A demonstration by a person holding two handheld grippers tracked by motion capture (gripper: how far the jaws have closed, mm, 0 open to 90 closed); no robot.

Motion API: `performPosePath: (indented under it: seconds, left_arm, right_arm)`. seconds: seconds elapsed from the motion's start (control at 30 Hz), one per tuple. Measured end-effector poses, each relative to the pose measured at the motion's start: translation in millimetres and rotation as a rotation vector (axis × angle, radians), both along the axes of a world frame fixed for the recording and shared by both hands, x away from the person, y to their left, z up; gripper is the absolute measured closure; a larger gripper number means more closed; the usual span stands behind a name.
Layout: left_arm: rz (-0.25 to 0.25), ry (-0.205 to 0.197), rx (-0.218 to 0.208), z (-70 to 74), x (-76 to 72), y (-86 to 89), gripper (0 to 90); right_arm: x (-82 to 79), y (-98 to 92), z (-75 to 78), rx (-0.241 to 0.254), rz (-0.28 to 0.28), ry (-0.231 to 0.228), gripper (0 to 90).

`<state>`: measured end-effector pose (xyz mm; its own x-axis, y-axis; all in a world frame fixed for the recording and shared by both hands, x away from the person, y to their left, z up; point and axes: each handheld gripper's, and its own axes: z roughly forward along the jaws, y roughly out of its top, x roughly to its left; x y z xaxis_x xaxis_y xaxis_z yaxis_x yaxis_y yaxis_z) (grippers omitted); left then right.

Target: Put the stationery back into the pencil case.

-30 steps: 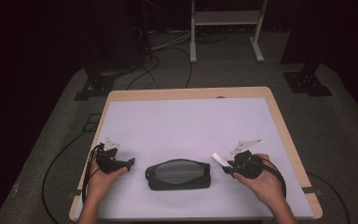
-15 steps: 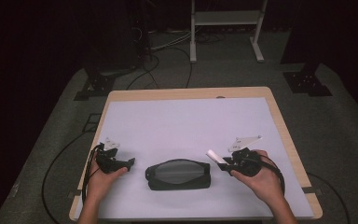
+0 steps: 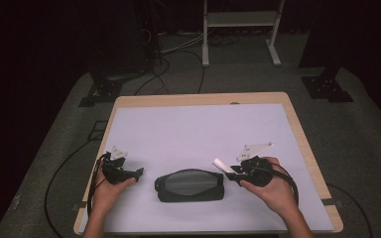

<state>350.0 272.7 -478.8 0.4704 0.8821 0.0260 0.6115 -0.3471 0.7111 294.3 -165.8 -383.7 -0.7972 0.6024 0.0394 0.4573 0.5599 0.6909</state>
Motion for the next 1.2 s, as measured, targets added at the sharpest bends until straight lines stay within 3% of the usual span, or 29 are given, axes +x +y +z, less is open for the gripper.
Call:
performPosePath:
  seconds: [0.57,1.2]
  left_arm:
    - [0.0,0.0,0.0,0.0,0.0,0.0,1.6]
    - [-0.001,0.0,-0.001,0.0,0.0,0.0,1.6]
  right_arm:
    - [2.7,22.9,4.9,0.016,0.094,-0.005,70.3]
    - [7.4,59.8,2.9,0.005,0.219,0.023,70.3]
